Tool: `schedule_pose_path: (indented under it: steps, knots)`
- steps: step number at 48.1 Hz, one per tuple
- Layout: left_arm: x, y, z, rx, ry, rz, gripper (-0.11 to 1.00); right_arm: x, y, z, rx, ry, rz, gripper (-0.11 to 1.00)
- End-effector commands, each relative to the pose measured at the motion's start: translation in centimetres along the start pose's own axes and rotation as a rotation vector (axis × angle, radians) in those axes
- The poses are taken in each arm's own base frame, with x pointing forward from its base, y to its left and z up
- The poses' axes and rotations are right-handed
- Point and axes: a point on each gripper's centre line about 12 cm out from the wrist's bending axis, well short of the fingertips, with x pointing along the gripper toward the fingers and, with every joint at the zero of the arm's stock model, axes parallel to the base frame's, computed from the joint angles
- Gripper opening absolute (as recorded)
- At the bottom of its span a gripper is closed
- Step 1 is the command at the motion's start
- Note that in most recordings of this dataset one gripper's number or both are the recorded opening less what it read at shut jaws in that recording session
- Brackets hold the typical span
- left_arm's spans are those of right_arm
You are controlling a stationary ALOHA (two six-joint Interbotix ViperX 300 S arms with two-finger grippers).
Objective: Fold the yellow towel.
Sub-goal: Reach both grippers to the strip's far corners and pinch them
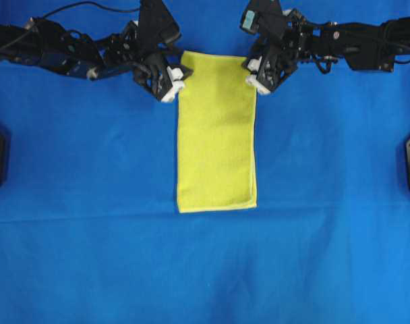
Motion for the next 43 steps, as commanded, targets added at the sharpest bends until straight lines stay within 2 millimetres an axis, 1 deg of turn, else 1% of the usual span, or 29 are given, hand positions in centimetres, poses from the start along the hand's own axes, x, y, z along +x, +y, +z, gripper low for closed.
schedule_pose_path:
  steps: [1, 5, 7, 8, 13, 14, 17, 19, 28, 33, 38, 43]
  knots:
    - [-0.2, 0.0, 1.1, 0.002, -0.034, -0.001, 0.62, -0.3, -0.2, 0.7, 0.001, -0.023, -0.002, 0.56]
    - [-0.2, 0.0, 1.1, 0.002, -0.034, -0.001, 0.5, -0.3, -0.2, 0.6, 0.001, -0.018, -0.003, 0.49]
    - [-0.2, 0.0, 1.1, 0.002, -0.034, -0.001, 0.42, -0.3, -0.2, 0.6, -0.002, -0.017, -0.003, 0.42]
    - [-0.2, 0.0, 1.2, 0.001, -0.035, -0.002, 0.36, -0.3, -0.2, 0.6, -0.004, -0.017, -0.003, 0.37]
    - [-0.2, -0.1, 1.1, 0.006, -0.035, -0.003, 0.19, -0.4, -0.1, 0.5, -0.005, -0.015, -0.002, 0.09]
    - [-0.2, 0.0, 1.2, 0.007, -0.035, -0.001, 0.15, -0.4, -0.1, 0.5, -0.005, -0.015, -0.002, 0.06]
    - [-0.2, 0.0, 1.2, 0.011, -0.035, -0.002, 0.06, -0.4, -0.1, 0.5, -0.006, -0.018, 0.0, 0.06]
    - [-0.2, 0.0, 1.3, 0.017, -0.038, -0.003, 0.03, -0.4, -0.1, 0.5, -0.006, -0.019, 0.001, 0.06]
    - [-0.2, 0.0, 1.3, 0.019, -0.038, -0.003, 0.03, -0.4, -0.1, 0.6, -0.005, -0.021, 0.001, 0.06]
    - [-0.3, 0.0, 1.7, 0.019, -0.047, -0.003, 0.03, -0.6, -0.1, 0.7, -0.004, -0.023, -0.002, 0.06]
    - [-0.6, -0.1, 2.6, 0.02, -0.07, -0.005, 0.03, -1.5, -0.2, 1.4, -0.002, -0.045, -0.006, 0.06]
    - [-1.3, -0.3, 4.1, 0.026, -0.109, -0.008, 0.03, -2.6, -0.4, 2.1, -0.001, -0.067, -0.015, 0.06]
